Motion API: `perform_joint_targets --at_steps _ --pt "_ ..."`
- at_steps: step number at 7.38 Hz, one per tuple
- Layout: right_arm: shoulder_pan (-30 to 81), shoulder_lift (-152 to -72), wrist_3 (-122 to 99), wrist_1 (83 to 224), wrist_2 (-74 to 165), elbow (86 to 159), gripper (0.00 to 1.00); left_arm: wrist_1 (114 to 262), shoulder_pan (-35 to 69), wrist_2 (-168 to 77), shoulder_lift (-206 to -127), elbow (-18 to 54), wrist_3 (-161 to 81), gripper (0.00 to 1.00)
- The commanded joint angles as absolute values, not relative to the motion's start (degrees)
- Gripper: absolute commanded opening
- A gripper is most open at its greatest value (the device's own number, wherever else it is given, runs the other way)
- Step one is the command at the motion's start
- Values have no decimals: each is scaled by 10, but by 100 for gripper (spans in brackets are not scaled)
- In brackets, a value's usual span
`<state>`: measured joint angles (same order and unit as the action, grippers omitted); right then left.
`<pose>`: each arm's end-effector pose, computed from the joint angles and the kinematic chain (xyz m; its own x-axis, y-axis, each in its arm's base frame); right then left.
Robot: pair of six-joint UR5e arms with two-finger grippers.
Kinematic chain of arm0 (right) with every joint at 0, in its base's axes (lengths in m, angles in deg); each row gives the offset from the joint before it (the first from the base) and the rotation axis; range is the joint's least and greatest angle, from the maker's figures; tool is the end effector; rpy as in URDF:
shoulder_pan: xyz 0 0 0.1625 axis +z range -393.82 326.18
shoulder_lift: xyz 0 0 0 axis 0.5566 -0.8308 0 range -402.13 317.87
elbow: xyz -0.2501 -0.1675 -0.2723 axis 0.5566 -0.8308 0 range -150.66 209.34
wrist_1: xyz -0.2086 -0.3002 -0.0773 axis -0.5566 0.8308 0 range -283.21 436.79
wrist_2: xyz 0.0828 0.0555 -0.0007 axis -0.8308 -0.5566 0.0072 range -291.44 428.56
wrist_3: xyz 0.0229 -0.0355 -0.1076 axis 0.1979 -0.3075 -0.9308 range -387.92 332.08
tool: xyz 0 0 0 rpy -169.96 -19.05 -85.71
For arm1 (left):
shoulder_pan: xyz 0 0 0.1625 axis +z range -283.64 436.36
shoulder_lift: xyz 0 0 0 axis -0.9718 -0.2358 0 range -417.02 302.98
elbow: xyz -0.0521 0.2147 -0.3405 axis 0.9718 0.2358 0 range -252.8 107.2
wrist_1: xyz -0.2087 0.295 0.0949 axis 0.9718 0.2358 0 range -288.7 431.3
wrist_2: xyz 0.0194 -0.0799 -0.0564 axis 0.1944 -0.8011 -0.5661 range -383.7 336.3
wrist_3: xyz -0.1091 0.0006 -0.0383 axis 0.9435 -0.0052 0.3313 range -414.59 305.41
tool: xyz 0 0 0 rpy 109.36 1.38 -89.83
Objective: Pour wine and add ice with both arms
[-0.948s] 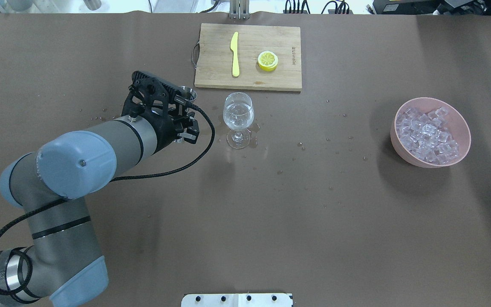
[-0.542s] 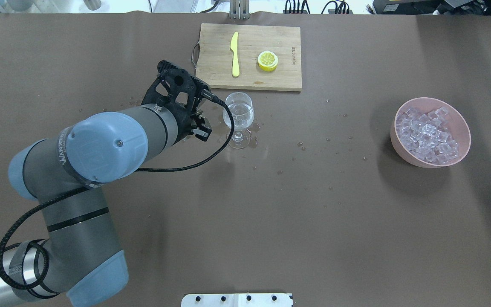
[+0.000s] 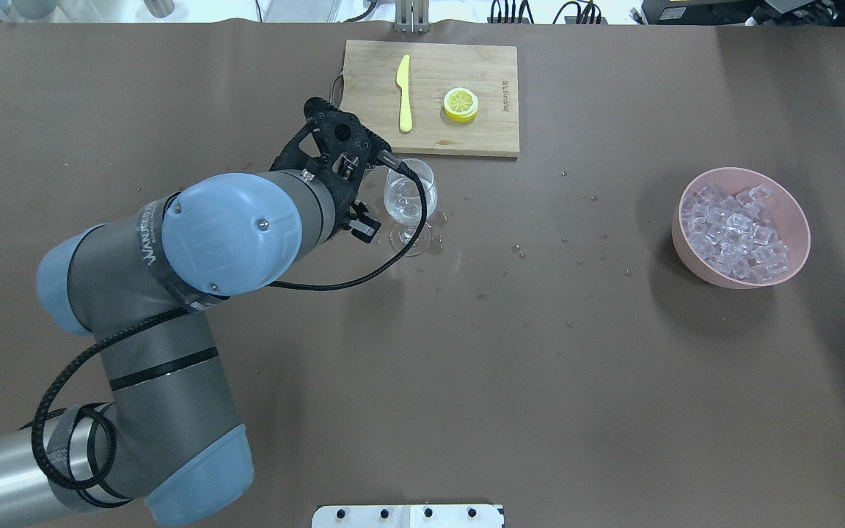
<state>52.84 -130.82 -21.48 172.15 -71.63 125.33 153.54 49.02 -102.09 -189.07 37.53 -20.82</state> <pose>0.0177 -0.4595 0.5945 0.6402 0.0489 0.7667 -0.0136 0.9985 -0.0524 0.4467 -0.4072 0.1390 0.7810 0.5128 -0.3564 -0.0964 0.6628 0.7425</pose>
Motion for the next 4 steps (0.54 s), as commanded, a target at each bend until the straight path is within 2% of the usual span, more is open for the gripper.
perform_joint_targets --at_steps 1,4 --pt "528 -1308 -214 1722 -716 1253 100 1462 489 -1026 -1939 355 -243 0" --pt "528 -1308 -214 1722 -716 1254 100 1428 473 -1035 -1964 322 -284 0"
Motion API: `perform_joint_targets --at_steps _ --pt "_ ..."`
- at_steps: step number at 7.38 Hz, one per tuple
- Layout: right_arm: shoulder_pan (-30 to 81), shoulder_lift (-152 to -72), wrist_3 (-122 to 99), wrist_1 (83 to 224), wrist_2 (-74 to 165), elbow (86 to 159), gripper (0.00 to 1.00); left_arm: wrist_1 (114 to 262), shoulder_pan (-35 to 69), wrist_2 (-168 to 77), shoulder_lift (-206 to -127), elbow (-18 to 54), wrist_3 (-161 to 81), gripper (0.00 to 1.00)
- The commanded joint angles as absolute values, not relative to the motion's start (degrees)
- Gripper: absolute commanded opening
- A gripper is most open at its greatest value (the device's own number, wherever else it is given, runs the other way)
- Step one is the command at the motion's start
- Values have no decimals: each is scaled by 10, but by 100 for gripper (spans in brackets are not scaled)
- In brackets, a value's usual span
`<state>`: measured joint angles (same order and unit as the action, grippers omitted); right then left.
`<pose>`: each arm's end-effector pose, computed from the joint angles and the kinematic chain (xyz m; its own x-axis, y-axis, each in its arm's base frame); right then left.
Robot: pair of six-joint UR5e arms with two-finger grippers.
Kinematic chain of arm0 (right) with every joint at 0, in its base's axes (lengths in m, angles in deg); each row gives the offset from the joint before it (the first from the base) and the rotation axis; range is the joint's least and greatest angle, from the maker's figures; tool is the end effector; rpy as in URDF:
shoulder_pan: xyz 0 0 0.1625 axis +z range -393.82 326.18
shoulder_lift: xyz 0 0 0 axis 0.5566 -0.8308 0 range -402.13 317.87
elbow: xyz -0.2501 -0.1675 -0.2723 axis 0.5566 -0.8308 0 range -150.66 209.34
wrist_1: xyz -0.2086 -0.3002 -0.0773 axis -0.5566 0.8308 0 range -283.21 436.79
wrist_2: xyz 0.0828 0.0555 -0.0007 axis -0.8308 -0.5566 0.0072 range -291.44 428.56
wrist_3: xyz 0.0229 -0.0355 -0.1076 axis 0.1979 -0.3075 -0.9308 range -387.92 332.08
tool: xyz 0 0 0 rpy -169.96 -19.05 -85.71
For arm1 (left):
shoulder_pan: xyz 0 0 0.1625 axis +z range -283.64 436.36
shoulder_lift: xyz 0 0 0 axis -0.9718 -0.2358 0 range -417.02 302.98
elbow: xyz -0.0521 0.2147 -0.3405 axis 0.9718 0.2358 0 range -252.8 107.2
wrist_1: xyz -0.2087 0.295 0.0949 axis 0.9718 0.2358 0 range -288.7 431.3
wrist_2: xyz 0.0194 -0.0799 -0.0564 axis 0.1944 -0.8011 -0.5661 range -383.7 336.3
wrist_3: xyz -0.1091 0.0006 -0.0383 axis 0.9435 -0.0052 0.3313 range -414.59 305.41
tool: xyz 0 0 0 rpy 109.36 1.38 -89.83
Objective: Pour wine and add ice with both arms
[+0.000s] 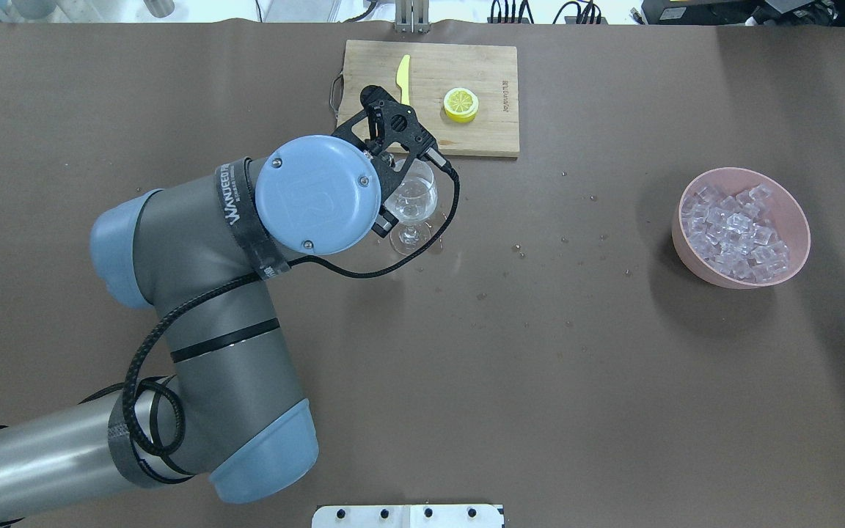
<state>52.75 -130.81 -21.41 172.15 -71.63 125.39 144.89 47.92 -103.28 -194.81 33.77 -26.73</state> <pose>0.0170 -0.4596 0.5939 0.6402 0.0482 0.7667 -0.0128 0.9986 -0.0521 0.4568 -0.4227 0.1227 0.7937 0.5589 -0.2400 -0.2465 0.6563 0.7131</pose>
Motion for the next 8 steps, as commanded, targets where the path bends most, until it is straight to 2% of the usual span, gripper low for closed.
perform_joint_targets --at_steps 1,8 --pt "528 -1308 -214 1722 -716 1255 100 1408 468 -1035 -1988 304 -286 0" --pt "526 -1308 -213 1722 -728 1255 100 1301 467 -1037 -2030 288 -342 0"
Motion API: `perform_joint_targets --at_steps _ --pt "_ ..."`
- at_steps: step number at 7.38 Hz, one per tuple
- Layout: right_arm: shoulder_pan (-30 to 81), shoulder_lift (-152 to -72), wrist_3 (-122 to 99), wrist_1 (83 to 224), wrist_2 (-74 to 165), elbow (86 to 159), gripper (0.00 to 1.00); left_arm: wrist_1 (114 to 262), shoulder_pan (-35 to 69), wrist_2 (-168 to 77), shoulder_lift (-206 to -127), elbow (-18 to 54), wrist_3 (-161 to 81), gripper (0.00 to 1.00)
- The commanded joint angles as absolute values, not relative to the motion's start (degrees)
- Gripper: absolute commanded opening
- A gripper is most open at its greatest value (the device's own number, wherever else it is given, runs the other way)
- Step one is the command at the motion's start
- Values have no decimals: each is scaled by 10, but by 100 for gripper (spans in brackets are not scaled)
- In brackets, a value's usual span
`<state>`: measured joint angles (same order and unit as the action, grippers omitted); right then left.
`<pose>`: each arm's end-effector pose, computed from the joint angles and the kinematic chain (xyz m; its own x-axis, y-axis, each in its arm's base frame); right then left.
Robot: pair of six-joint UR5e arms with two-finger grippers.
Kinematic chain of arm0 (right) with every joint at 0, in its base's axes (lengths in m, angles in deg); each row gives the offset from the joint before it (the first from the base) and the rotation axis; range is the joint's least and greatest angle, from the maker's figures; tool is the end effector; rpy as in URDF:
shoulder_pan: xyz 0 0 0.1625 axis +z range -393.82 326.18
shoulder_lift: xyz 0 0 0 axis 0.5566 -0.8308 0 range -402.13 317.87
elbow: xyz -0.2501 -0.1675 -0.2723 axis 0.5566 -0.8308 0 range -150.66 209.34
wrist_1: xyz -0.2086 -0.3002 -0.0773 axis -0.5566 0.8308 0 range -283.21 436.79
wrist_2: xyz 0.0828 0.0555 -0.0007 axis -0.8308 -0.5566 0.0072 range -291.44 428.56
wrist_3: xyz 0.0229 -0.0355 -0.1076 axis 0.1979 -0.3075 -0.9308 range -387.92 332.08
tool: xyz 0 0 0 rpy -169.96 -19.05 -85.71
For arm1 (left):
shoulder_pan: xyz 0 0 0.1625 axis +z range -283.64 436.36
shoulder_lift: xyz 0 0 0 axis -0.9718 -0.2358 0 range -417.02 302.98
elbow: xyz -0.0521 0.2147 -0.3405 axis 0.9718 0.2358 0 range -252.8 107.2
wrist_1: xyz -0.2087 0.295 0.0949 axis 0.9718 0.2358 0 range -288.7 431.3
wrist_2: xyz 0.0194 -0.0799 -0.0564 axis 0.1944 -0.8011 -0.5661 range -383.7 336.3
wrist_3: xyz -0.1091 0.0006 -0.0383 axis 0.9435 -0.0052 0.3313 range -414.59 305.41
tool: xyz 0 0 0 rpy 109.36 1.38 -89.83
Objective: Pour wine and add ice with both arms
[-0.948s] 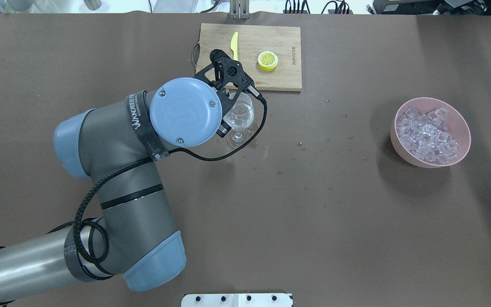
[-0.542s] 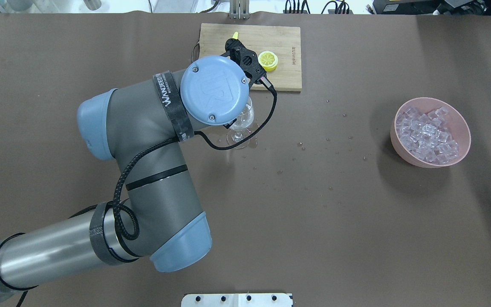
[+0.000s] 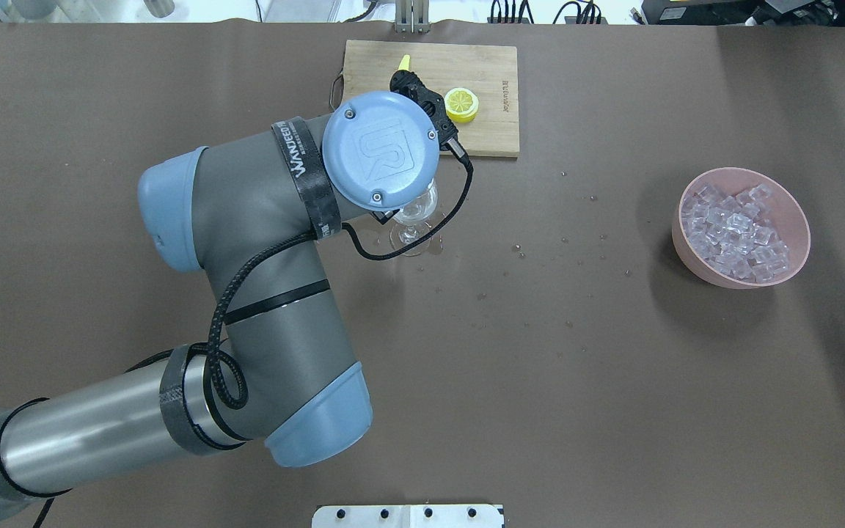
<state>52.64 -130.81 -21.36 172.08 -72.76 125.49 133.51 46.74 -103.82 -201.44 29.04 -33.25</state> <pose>0.0146 -0.4597 0.5912 0.6250 0.0461 0.7793 -0.0097 0.9986 -0.0512 0.4630 -0.4393 0.1064 0.7877 0.6077 -0.1013 -0.4229 0.6529 0.6284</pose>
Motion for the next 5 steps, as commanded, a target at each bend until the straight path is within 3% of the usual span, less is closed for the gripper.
perform_joint_targets --at_steps 1,5 --pt "526 -1308 -213 1721 -729 1255 100 1293 467 -1036 -2031 288 -354 0" --pt "525 -1308 -214 1720 -729 1257 100 1235 468 -1003 -2063 264 -396 0"
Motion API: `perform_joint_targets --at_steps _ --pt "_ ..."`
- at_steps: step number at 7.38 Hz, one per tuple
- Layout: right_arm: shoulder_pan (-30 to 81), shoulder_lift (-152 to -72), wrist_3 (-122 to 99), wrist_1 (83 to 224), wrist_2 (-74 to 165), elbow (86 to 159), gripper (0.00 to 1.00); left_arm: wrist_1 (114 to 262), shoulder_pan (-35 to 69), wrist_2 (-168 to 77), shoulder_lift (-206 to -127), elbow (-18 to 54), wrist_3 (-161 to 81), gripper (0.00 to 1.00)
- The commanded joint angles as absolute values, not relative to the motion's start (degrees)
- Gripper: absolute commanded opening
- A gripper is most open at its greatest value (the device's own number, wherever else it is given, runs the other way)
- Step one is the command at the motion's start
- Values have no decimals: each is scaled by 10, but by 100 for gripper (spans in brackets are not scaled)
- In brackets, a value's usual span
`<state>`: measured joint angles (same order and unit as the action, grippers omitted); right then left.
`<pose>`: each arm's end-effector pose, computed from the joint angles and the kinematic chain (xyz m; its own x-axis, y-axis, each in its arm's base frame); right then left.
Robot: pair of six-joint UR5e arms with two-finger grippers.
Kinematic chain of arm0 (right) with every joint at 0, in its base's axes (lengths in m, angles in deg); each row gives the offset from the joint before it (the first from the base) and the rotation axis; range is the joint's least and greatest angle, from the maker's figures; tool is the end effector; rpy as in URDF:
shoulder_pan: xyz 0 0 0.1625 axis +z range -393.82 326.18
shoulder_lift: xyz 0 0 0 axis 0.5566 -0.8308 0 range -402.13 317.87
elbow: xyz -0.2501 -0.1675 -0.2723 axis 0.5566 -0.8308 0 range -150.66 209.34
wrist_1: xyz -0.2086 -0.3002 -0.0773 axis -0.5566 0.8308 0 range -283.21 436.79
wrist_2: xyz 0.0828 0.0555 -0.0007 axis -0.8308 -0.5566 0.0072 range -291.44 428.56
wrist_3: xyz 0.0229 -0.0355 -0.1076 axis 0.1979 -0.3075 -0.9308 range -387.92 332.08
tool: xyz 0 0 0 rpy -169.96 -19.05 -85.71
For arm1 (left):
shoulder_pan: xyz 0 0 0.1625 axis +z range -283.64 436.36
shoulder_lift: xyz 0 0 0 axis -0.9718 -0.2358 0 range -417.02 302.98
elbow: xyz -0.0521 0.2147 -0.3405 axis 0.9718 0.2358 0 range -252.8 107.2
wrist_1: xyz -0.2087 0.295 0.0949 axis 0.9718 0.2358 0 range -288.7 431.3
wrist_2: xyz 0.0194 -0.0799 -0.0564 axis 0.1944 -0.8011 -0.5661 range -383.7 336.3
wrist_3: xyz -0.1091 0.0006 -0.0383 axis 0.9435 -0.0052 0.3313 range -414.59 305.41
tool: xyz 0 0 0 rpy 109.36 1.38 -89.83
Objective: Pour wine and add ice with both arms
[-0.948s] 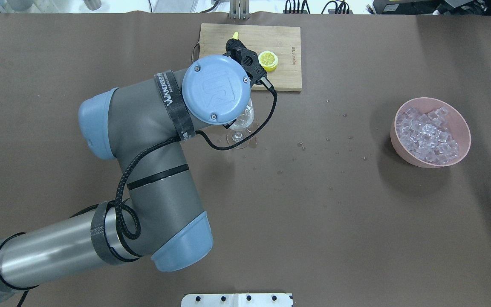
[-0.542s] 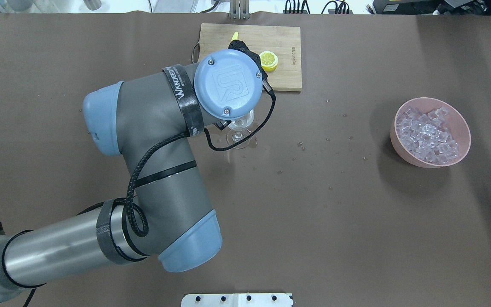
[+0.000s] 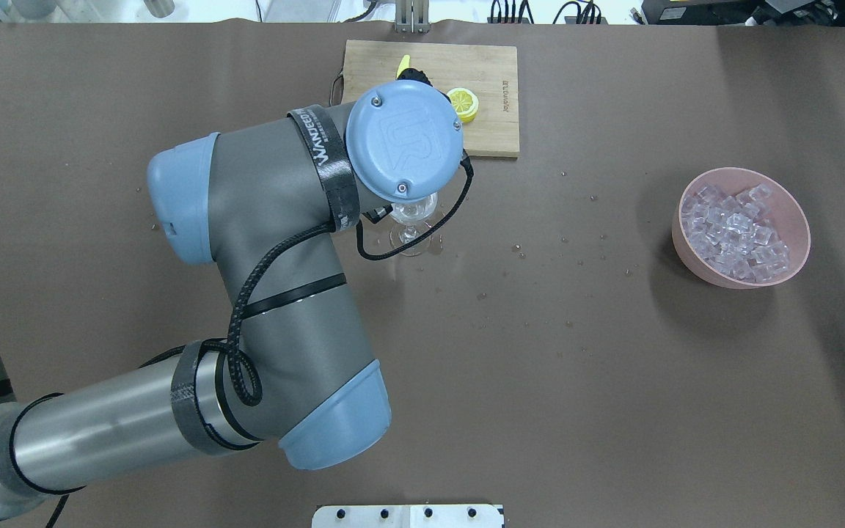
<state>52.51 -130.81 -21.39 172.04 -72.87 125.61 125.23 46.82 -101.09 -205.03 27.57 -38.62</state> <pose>0.0134 -0.4598 0.5901 0.6234 0.0420 0.7808 -0.0070 0.9988 -0.0482 0.4591 -0.4423 0.0952 0.7625 0.6463 0.0303 -0.5466 0.6184 0.5647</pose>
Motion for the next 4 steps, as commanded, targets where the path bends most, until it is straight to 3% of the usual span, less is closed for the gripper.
perform_joint_targets --at_steps 1,4 --pt "525 -1308 -214 1720 -728 1258 100 1226 468 -996 -2073 253 -396 0" --pt "526 -1308 -215 1721 -727 1265 100 1175 471 -962 -2128 198 -413 0"
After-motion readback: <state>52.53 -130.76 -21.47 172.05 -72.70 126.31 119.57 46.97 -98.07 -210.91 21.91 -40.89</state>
